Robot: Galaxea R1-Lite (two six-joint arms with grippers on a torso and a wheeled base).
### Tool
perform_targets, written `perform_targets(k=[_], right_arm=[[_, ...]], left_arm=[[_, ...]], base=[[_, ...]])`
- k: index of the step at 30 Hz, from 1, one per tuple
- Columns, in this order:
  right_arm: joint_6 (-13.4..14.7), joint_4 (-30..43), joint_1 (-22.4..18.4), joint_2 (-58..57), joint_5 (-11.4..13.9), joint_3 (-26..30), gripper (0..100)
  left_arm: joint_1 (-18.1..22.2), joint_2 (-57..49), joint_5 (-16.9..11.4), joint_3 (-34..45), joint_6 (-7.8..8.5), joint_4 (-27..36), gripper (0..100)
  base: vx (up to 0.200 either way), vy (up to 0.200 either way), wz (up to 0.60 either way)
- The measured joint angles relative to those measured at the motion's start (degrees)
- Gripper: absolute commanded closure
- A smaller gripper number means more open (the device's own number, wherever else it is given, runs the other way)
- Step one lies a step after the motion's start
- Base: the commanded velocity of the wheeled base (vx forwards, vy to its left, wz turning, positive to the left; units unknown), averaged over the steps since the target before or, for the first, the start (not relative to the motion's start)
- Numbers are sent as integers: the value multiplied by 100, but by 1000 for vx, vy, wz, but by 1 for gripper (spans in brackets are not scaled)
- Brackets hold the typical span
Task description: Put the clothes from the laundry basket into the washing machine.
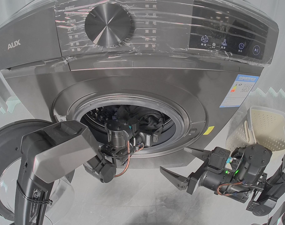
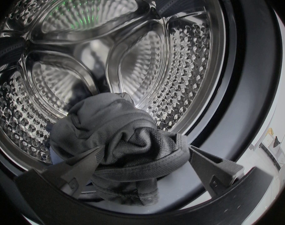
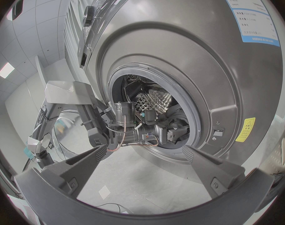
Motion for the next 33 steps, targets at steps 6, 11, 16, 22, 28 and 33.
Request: perform_targets(k=[6, 11, 16, 22, 28, 33], right_arm=[[1, -4, 5, 2, 0, -9, 0], [0, -4, 5, 2, 0, -15, 0], [1, -9, 5, 7, 0, -24, 0], [0, -11, 5, 29, 0, -41, 0], [1, -9, 5, 51, 0, -46, 0], [1, -9, 5, 55, 0, -48, 0]], left_arm=[[154, 386, 7, -510, 5, 140, 100], [341, 646, 65, -1150, -6, 285, 100], [527, 869, 276, -1853, -24, 378, 100], [703, 1097, 616, -2621, -46, 406, 100], [734, 1241, 667, -2770, -49, 418, 100], [700, 1224, 660, -2623, -79, 413, 0]], base=[[0, 0, 0], [0, 0, 0], [0, 0, 0], [0, 0, 0], [0, 0, 0], [0, 0, 0]])
